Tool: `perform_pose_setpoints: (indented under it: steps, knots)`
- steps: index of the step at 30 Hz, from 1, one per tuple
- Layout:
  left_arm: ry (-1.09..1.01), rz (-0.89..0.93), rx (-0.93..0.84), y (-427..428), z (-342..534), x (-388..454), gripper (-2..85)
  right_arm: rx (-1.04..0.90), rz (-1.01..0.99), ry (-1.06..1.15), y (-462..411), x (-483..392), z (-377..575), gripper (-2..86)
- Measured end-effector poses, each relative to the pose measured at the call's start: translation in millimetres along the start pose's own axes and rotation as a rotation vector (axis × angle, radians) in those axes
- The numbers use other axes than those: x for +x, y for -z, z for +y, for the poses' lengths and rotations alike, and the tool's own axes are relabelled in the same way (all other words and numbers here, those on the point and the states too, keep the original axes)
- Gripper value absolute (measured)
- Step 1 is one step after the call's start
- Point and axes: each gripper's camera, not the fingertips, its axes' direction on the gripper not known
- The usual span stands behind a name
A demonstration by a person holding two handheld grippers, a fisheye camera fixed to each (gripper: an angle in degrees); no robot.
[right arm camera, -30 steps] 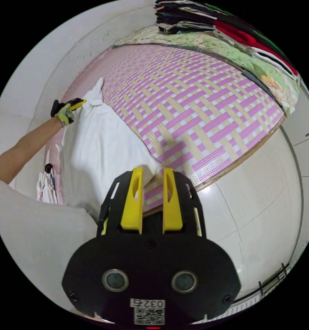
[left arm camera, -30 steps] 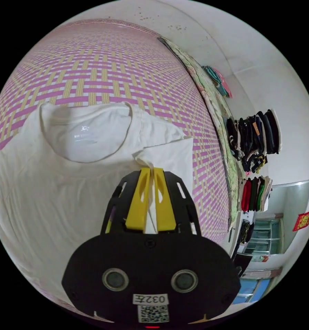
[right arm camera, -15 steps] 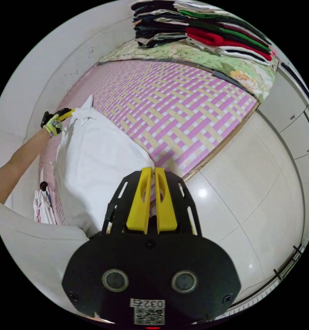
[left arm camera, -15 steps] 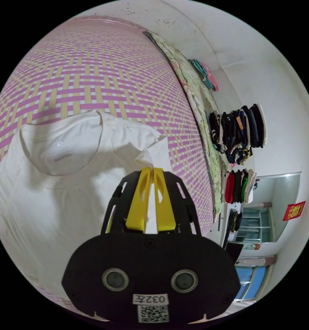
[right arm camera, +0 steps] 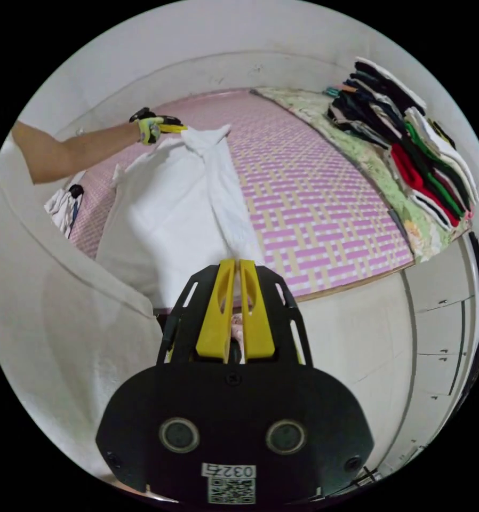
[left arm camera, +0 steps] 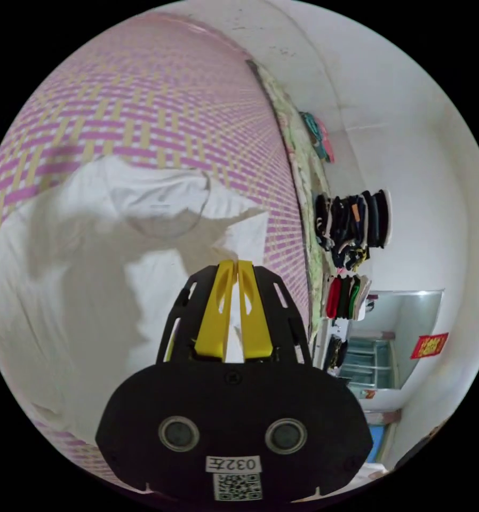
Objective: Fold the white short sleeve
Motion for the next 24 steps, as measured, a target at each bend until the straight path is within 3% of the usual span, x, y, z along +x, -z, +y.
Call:
perform_pose_setpoints:
  steps: [4,9,12,16,21,24]
  knots:
    - [0.092,0.062,-0.008,-2,9,-27,-1.2,-0.09,-0.006,0.065,-30,-13,3,-0.6]
    - [-0.034,0.144,0.06,30,17,17,-1.1,-0.05,-0.006,0.076,-13,-8,-7,-0.7]
    - [-0.047,0.046,0.076,36,15,24,-1.1,-0.038,-0.036,0.088,-9,-6,-11,-0.7]
    - [0.107,-0.045,0.008,12,6,-18,-1.1,-0.138,-0.097,0.121,-41,-4,-12,-0.6]
    - [0.131,0.018,-0.046,-7,7,-37,-0.9,-0.187,-0.139,0.122,-59,1,-16,0.3]
    - [0.123,-0.031,-0.001,1,21,-36,0.6,-0.321,-0.318,0.098,-83,12,-23,4.2]
